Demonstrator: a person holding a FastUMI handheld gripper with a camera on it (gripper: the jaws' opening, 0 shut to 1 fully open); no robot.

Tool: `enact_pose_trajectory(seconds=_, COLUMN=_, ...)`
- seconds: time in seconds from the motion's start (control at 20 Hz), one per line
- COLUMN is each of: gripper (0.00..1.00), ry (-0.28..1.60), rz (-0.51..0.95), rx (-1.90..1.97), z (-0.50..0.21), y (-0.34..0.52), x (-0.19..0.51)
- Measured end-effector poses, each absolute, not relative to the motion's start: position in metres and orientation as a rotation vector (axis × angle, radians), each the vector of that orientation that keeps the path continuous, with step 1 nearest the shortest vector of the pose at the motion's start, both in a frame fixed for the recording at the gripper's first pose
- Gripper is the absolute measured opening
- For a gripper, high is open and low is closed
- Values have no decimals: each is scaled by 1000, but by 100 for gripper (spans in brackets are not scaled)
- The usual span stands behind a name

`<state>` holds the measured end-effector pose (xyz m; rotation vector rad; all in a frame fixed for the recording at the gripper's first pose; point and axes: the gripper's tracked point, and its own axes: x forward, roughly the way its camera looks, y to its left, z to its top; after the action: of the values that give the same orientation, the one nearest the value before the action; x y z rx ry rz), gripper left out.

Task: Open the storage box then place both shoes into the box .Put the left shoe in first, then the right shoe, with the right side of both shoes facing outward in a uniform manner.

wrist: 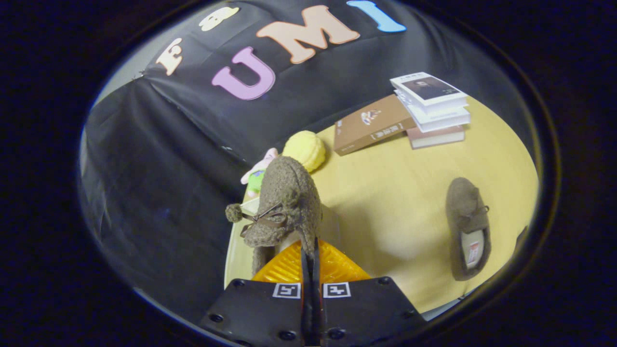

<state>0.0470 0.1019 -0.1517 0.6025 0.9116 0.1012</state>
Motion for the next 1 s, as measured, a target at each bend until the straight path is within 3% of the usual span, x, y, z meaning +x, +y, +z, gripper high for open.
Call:
enact_pose_trajectory(seconds=0.3, gripper=3, ry=946, rz=135, rx=563, z=-159, y=168, x=54)
enact_pose_trajectory(seconds=1.0, gripper=4, ry=1139, rz=46, rx=403, z=-275, y=259, x=40)
